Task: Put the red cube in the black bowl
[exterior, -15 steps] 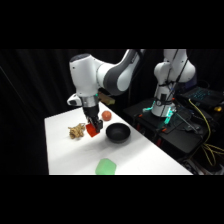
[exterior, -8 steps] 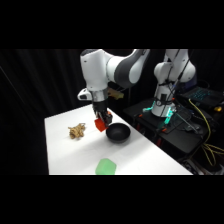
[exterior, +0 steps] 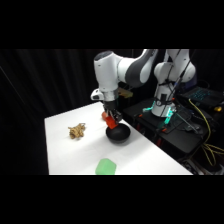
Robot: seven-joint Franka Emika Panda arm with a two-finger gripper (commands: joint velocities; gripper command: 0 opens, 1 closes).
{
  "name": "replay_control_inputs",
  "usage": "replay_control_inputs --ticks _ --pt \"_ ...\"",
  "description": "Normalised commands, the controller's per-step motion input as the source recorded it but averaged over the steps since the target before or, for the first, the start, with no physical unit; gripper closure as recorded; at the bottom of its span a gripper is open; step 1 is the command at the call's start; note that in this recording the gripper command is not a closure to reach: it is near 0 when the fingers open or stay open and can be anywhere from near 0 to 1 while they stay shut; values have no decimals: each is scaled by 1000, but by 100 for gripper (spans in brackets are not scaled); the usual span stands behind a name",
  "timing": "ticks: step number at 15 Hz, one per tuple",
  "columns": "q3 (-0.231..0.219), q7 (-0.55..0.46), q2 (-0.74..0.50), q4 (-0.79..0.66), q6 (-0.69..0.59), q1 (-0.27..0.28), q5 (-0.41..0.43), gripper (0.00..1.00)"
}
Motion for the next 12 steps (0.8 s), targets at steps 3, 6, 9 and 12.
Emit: replay_control_inputs --ticks 3,6,9,12 --pt "-19 68 -141 -307 363 -11 30 100" --pt "-46 53 76 -159 494 -39 9 100" --pt "-21 -63 182 -5 251 -62 144 100" --pt "3 -98 169 70 141 -50 158 100"
